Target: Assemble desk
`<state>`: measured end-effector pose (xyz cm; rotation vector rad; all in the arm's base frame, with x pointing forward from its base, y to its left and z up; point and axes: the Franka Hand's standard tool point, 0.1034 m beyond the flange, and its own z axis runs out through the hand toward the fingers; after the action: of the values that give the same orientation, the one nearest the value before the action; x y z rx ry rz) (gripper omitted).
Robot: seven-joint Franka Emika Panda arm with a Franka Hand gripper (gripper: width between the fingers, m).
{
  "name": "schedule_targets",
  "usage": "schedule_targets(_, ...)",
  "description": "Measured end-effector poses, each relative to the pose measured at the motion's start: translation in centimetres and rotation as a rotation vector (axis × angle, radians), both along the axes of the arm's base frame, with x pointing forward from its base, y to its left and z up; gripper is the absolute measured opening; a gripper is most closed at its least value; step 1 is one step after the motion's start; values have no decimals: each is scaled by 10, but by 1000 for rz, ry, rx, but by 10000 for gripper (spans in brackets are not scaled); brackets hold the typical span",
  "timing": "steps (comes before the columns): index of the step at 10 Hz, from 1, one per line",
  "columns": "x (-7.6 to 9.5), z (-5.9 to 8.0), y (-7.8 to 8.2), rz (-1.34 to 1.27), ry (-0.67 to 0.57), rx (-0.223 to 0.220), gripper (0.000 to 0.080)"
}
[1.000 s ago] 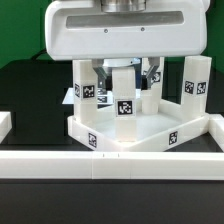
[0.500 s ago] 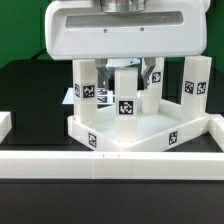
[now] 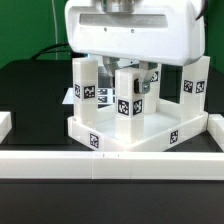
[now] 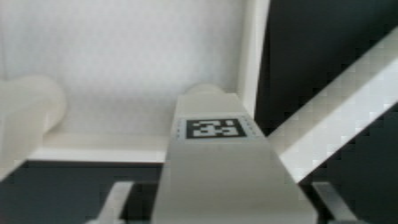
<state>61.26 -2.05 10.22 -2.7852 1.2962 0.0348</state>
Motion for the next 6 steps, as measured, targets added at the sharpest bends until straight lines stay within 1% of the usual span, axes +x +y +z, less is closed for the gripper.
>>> schedule_targets(2,1,0,0,-187,9,2,289)
schedule_targets(6,4,1,3,-581,23,19,289)
